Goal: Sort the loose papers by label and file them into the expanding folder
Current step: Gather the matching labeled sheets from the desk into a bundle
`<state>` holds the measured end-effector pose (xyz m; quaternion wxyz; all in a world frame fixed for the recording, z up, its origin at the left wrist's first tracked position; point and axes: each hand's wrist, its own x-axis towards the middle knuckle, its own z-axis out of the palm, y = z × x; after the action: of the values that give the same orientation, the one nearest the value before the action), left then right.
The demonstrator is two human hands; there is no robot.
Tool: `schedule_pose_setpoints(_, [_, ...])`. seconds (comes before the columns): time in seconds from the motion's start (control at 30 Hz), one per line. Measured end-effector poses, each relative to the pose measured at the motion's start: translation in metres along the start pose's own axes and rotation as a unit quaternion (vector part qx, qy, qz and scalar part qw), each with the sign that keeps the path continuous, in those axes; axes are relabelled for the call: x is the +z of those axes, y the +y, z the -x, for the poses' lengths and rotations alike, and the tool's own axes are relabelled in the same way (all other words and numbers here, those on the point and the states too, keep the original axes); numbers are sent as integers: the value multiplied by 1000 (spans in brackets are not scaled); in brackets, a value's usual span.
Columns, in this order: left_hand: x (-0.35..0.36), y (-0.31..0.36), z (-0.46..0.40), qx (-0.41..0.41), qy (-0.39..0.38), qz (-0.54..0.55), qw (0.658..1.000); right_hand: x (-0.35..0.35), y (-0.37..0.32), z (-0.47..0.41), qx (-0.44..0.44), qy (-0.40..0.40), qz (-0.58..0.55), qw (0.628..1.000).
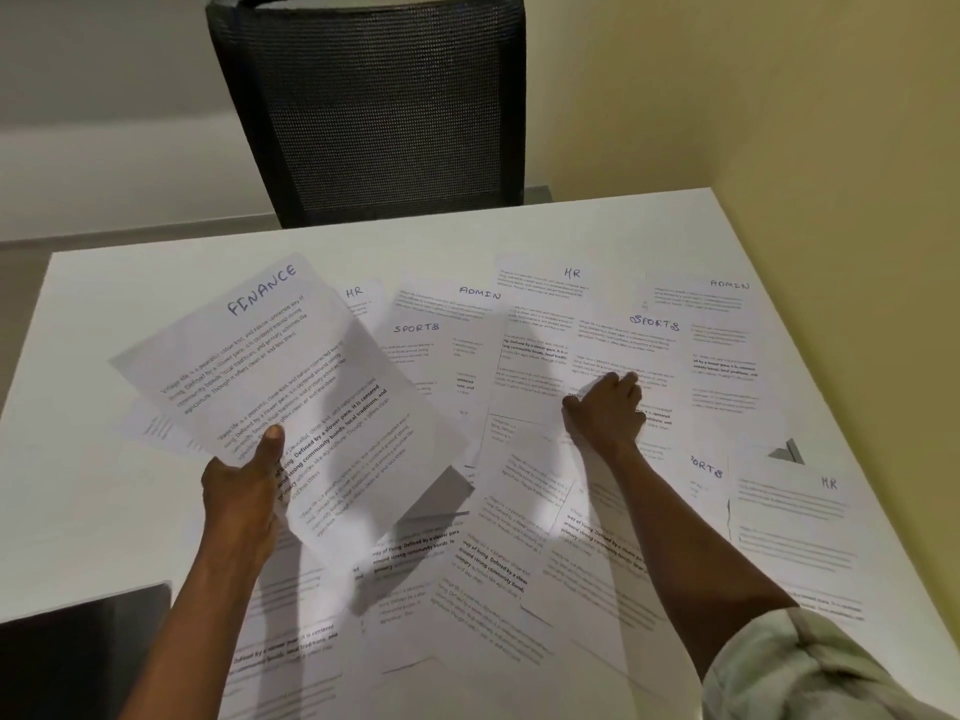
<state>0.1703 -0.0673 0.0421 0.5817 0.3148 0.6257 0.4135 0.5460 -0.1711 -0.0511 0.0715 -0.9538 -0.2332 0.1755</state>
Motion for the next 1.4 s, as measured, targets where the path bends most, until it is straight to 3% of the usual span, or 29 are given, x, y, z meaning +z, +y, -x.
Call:
schedule_pose_setpoints(0.17, [6,-11,-1,-10,-17,-15,1000,-16,34,-9,87,86,-33,992])
schedule_pose_setpoints(0.33, [29,-15,7,-32,-57,-51,997,-36,60,-27,210,45,-57,975])
schedule_pose_setpoints(0.6, [67,-18,22,-2,-118,-109,987,-55,54,-48,256,-7,-89,962])
schedule_pose_setpoints(0.77, [72,-18,26,-11,-137,-110,984,-60,63,-39,213,55,-182,958])
schedule_pose_setpoints(0.83, [72,-15,27,-11,-136,-105,985,-68,83,-34,210,114,-230,943])
schedule_pose_setpoints(0.97, [68,-11,27,-12,-124,-108,986,-84,146,-33,255,218,-343,877])
schedule_pose_setpoints(1.1, [68,-12,28,7,-125,-95,988,-101,190,-28,307,227,-391,837])
schedule_pose_setpoints(1.3, [73,-11,33,2,-120,-101,988,-94,205,-32,274,215,-362,865])
schedule_pose_setpoints(1.4, [72,-9,34,8,-119,-83,989,-94,186,-36,284,212,-205,912])
